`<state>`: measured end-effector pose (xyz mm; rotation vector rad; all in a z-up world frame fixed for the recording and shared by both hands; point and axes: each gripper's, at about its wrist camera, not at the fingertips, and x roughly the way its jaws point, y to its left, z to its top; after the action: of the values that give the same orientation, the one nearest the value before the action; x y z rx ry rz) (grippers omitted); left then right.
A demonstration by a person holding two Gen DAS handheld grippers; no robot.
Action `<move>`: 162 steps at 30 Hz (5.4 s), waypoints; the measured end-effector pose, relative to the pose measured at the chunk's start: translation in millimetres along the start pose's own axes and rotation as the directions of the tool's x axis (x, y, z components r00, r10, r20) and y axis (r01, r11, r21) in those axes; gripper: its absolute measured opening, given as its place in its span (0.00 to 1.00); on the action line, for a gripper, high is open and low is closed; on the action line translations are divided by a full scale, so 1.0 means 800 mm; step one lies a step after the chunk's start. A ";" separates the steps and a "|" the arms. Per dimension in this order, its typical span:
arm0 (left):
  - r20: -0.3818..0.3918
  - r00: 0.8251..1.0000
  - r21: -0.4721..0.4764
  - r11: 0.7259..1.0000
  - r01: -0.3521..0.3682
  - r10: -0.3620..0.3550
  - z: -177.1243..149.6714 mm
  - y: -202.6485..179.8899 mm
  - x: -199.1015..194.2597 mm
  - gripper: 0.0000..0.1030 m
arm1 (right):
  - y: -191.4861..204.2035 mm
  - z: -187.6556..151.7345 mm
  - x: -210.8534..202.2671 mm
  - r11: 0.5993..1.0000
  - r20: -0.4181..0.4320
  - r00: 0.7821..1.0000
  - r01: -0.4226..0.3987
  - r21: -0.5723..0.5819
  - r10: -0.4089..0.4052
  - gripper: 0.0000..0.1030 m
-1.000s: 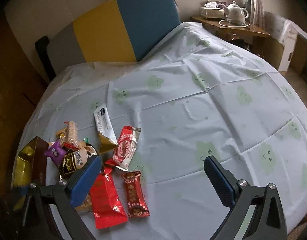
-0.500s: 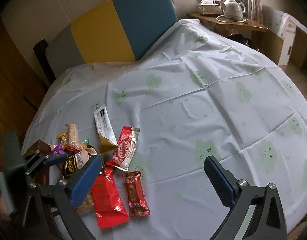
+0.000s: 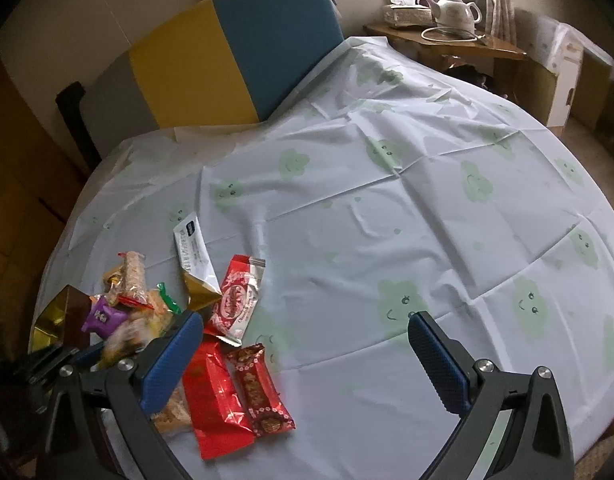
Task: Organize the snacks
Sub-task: 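Grasp the brown-and-black snack packet with the left gripper, then lift the brown packet with the left gripper while the right gripper grasps the white stick pack, then carry the brown packet into the gold tray and open the left gripper, then lower the white stick pack into the gold tray and open the right gripper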
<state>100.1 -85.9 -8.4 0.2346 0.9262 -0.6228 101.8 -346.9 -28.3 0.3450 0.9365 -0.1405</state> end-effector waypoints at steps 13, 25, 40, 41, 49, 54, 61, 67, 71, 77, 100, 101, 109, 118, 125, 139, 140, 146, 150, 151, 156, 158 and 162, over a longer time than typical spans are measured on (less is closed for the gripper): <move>-0.118 0.986 -0.049 0.991 -0.124 0.118 -0.122 -0.022 0.018 0.35 | 0.004 -0.007 0.011 0.998 -0.035 0.998 0.048 -0.033 -0.049 1.00; 0.023 0.984 0.034 0.984 -0.176 0.176 -0.147 -0.039 0.019 0.44 | 0.021 -0.019 0.014 0.998 -0.067 0.998 0.014 -0.063 -0.018 0.65; 0.053 0.991 0.015 0.992 -0.123 0.122 -0.156 -0.027 0.015 0.44 | 0.151 0.028 0.103 0.953 -0.169 0.986 -0.053 -0.299 0.001 0.62; 0.053 0.991 0.015 0.992 -0.122 0.121 -0.157 -0.027 0.015 0.44 | 0.158 0.033 0.116 0.949 -0.178 0.984 -0.043 -0.313 -0.014 0.62; 0.056 0.992 0.010 0.993 -0.115 0.114 -0.157 -0.023 0.017 0.44 | 0.187 0.030 0.193 0.913 -0.295 0.950 -0.030 -0.408 -0.100 0.29; 0.056 0.991 0.006 0.993 -0.122 0.121 -0.155 -0.022 0.018 0.43 | 0.191 0.010 0.143 0.886 -0.223 0.973 -0.049 -0.462 -0.063 0.26; 0.022 0.996 -0.047 0.995 -0.083 0.084 -0.146 -0.006 0.014 0.32 | 0.163 -0.034 0.060 0.905 -0.219 0.974 -0.143 -0.401 0.057 0.26; 0.050 0.998 -0.165 0.986 0.036 -0.028 -0.138 0.013 -0.016 0.31 | 0.136 -0.081 0.054 0.921 -0.257 0.964 -0.158 -0.356 0.066 0.26; 0.154 0.987 -0.254 0.963 0.091 -0.052 -0.125 0.038 -0.069 0.31 | 0.131 -0.080 0.060 0.930 -0.251 0.966 -0.152 -0.335 0.067 0.26; 0.233 0.970 -0.449 0.893 0.040 0.074 -0.121 0.114 -0.125 0.31 | 0.132 -0.075 0.058 0.930 -0.240 0.968 -0.158 -0.332 0.078 0.26; 0.052 0.977 -0.756 0.647 -0.096 0.205 -0.086 0.281 -0.041 0.38 | 0.136 -0.068 0.051 0.930 -0.203 0.976 -0.143 -0.340 0.075 0.26; 0.045 0.978 -0.753 0.650 -0.101 0.204 -0.084 0.281 -0.037 0.38 | 0.136 -0.069 0.051 0.929 -0.202 0.977 -0.140 -0.342 0.072 0.26; 0.012 0.968 -0.699 0.694 -0.172 0.251 -0.097 0.245 -0.053 0.39 | 0.136 -0.068 0.054 0.930 -0.193 0.980 -0.112 -0.351 0.045 0.26; -0.008 0.950 -0.610 0.751 -0.253 0.313 -0.153 0.191 -0.087 0.41 | 0.130 -0.067 0.043 0.944 -0.169 0.983 -0.121 -0.306 0.071 0.26; -0.020 0.920 -0.604 0.728 -0.323 0.392 -0.181 0.184 -0.110 0.41 | 0.153 -0.078 0.017 0.942 -0.180 0.968 -0.219 -0.254 0.176 0.26; -0.042 0.874 -0.676 0.630 -0.383 0.485 -0.212 0.209 -0.138 0.41 | 0.320 -0.143 -0.009 0.799 -0.341 0.774 -0.593 -0.097 0.533 0.29; -0.041 0.873 -0.676 0.630 -0.382 0.486 -0.215 0.209 -0.139 0.41 | 0.329 -0.148 -0.006 0.793 -0.351 0.761 -0.604 -0.078 0.545 0.29; -0.040 0.873 -0.699 0.610 -0.373 0.487 -0.225 0.221 -0.144 0.41 | 0.375 -0.173 0.008 0.774 -0.402 0.724 -0.631 -0.055 0.561 0.29; -0.043 0.874 -0.702 0.607 -0.371 0.485 -0.228 0.224 -0.143 0.41 | 0.392 -0.185 0.017 0.781 -0.418 0.742 -0.614 -0.109 0.525 0.39; -0.045 0.874 -0.703 0.607 -0.371 0.483 -0.229 0.224 -0.142 0.41 | 0.394 -0.187 0.019 0.780 -0.421 0.744 -0.613 -0.124 0.518 0.45; -0.054 0.879 -0.697 0.613 -0.373 0.473 -0.228 0.225 -0.135 0.41 | 0.388 -0.191 0.018 0.793 -0.393 0.793 -0.571 -0.211 0.466 0.56; -0.052 0.880 -0.691 0.619 -0.373 0.472 -0.227 0.222 -0.134 0.41 | 0.385 -0.190 0.016 0.793 -0.390 0.798 -0.567 -0.224 0.460 0.56; -0.044 0.881 -0.671 0.639 -0.375 0.470 -0.220 0.214 -0.133 0.41 | 0.375 -0.187 0.010 0.793 -0.367 0.814 -0.554 -0.254 0.451 0.56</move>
<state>36.1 172.2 -39.3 -0.2387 0.8648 0.1629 71.8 -13.5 -47.5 0.2777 1.1031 0.5909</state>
